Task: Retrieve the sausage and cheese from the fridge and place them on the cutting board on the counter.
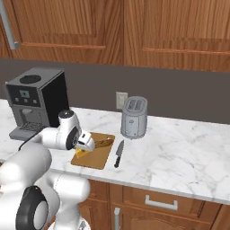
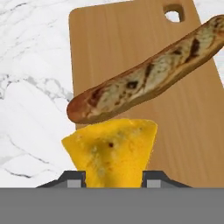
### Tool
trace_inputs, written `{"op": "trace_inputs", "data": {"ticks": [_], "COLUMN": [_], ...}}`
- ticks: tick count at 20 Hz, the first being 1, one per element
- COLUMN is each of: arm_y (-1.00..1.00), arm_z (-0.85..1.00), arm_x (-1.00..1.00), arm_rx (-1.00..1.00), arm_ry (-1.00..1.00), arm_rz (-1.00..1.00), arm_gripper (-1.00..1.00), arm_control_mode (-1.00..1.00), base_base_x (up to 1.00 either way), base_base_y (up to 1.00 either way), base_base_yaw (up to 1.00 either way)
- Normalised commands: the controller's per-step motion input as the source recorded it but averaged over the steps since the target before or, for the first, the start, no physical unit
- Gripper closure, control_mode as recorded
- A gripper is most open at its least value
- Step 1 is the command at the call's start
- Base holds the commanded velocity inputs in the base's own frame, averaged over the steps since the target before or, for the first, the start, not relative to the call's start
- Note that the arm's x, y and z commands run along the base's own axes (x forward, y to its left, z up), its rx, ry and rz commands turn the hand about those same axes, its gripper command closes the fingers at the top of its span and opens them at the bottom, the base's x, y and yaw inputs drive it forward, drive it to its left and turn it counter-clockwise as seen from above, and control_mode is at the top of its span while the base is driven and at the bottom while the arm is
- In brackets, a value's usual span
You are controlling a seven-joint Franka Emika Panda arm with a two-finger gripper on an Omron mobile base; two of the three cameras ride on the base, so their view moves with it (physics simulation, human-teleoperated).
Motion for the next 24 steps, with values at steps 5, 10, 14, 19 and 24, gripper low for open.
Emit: {"op": "trace_inputs", "data": {"ticks": [5, 10, 14, 19, 24], "arm_y": [-0.03, -0.03, -0.09, 0.04, 0.18], "arm_z": [0.08, 0.00, 0.00, 0.27, 0.19], "arm_x": [-0.19, -0.14, 0.00, -0.38, -0.72], "arm_rx": [0.03, 0.00, 0.02, 0.01, 0.00], "arm_ry": [-0.09, 0.00, -0.04, -0.08, -0.23], "arm_rz": [0.00, 0.00, 0.00, 0.01, 0.04], "arm_gripper": [-1.00, -1.00, -1.00, -1.00, -1.00], "arm_control_mode": [-1.00, -1.00, -1.00, -1.00, -1.00], "base_base_x": [0.00, 0.00, 0.00, 0.00, 0.00], "base_base_y": [0.00, 0.00, 0.00, 0.00, 0.00], "base_base_yaw": [0.00, 0.00, 0.00, 0.00, 0.00]}}
